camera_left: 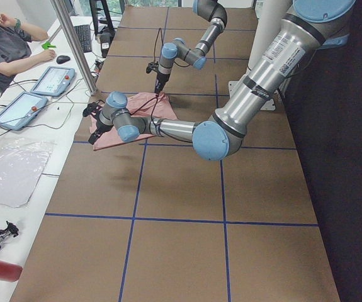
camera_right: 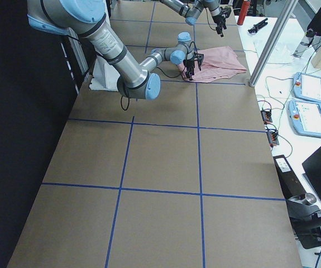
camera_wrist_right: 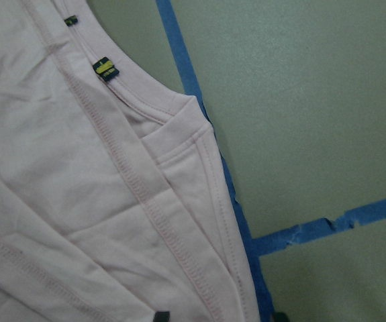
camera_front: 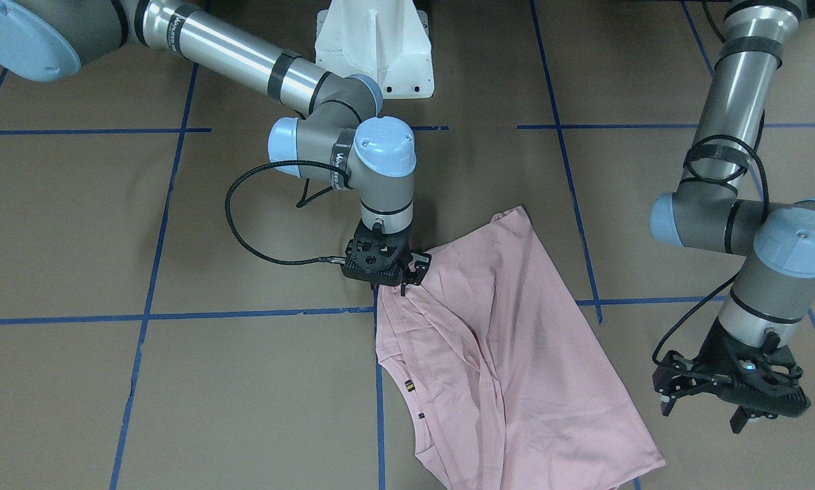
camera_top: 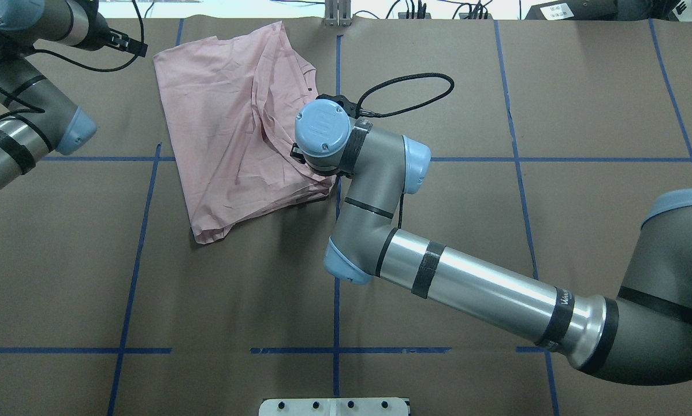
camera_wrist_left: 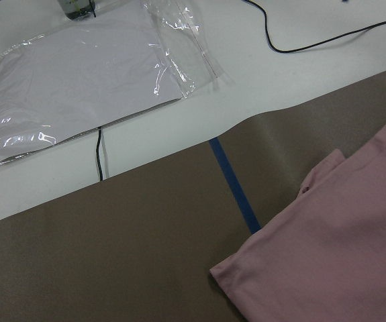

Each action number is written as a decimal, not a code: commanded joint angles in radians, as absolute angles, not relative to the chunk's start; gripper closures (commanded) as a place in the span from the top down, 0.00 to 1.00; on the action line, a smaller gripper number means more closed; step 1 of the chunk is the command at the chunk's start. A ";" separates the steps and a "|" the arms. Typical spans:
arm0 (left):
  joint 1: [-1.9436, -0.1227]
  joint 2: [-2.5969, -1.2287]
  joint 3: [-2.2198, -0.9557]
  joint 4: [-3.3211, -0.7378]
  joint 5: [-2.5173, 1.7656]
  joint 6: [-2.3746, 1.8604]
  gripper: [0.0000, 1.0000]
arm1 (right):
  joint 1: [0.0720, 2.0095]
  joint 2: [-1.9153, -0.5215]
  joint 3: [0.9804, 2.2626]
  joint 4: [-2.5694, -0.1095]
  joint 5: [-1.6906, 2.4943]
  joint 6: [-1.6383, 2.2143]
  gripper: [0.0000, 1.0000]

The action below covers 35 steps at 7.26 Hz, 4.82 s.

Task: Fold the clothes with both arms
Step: 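Grasp the collar corner with the right gripper, then drag the shirt with the right gripper toward the robot while the left gripper lowers, then pinch the shirt's edge nearest the robot with both grippers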

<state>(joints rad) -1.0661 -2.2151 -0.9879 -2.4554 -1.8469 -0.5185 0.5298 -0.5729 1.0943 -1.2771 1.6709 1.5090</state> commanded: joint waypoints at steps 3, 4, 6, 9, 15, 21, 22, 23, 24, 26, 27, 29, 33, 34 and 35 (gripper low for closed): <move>-1.066 -2.207 -0.994 -2.454 -1.847 -0.518 1.00 | 0.525 -0.575 1.081 -1.275 1.671 1.509 0.47; -1.066 -2.207 -0.997 -2.454 -1.847 -0.518 1.00 | 0.525 -0.575 1.078 -1.275 1.671 1.509 0.47; -1.066 -2.206 -1.000 -2.454 -1.847 -0.518 1.00 | 0.523 -0.575 1.078 -1.275 1.671 1.509 0.28; -1.066 -2.206 -1.002 -2.454 -1.847 -0.518 1.00 | 0.523 -0.574 1.078 -1.276 1.671 1.503 0.00; -1.065 -2.206 -1.003 -2.454 -1.847 -0.518 1.00 | 0.537 -0.653 1.210 -1.282 1.689 1.487 0.00; -1.063 -2.207 -1.026 -2.453 -1.853 -0.522 1.00 | 0.283 -1.109 1.816 -1.287 1.452 1.589 0.00; -1.058 -2.206 -1.060 -2.425 -1.888 -0.558 1.00 | 0.232 -1.144 1.869 -1.305 1.406 1.591 0.00; -1.054 -2.169 -1.160 -2.364 -1.946 -0.646 1.00 | 0.189 -1.185 1.908 -1.311 1.373 1.614 0.00; -1.037 -2.101 -1.322 -2.302 -1.968 -0.728 1.00 | 0.160 -1.195 1.914 -1.312 1.327 1.640 0.00; -0.881 -1.895 -1.747 -2.118 -1.953 -0.933 1.00 | 0.160 -1.245 1.955 -1.312 1.333 1.637 0.00; -0.777 -1.841 -1.898 -2.038 -1.910 -1.057 1.00 | 0.160 -1.318 2.027 -1.312 1.338 1.631 0.00; -0.506 -1.838 -1.977 -1.964 -1.736 -1.324 1.00 | 0.156 -1.350 2.049 -1.312 1.335 1.631 0.00; -0.198 -1.844 -1.960 -1.957 -1.603 -1.572 0.81 | 0.152 -1.342 2.045 -1.312 1.327 1.634 0.00; -0.177 -1.844 -1.956 -1.947 -1.603 -1.572 0.67 | 0.152 -1.342 2.045 -1.312 1.327 1.635 0.00; -0.161 -1.844 -1.956 -1.947 -1.603 -1.572 0.60 | 0.150 -1.339 2.045 -1.312 1.327 1.635 0.00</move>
<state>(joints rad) -0.1908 -1.8436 -1.9582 -1.9506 -1.6054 -1.5642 0.1515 -1.3421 2.0450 -1.3116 1.3271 1.6346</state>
